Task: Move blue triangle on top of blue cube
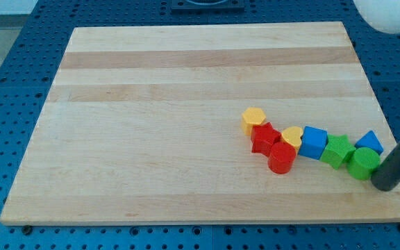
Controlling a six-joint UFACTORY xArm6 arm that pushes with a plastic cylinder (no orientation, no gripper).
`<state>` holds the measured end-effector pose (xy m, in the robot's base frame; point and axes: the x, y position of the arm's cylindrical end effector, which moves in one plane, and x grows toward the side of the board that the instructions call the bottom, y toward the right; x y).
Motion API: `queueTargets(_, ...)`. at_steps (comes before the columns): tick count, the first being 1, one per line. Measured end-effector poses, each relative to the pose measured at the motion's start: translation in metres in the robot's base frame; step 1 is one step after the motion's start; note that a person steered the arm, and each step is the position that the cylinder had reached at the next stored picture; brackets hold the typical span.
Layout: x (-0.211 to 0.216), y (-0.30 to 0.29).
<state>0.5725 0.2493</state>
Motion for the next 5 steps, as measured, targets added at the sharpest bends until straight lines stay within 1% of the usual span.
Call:
queueTargets(1,-0.016,-0.006)
queueTargets(2,-0.016,-0.006)
queueTargets(3,-0.006,-0.003)
queueTargets(4,0.002,0.053)
queueTargets(5,-0.001,0.057)
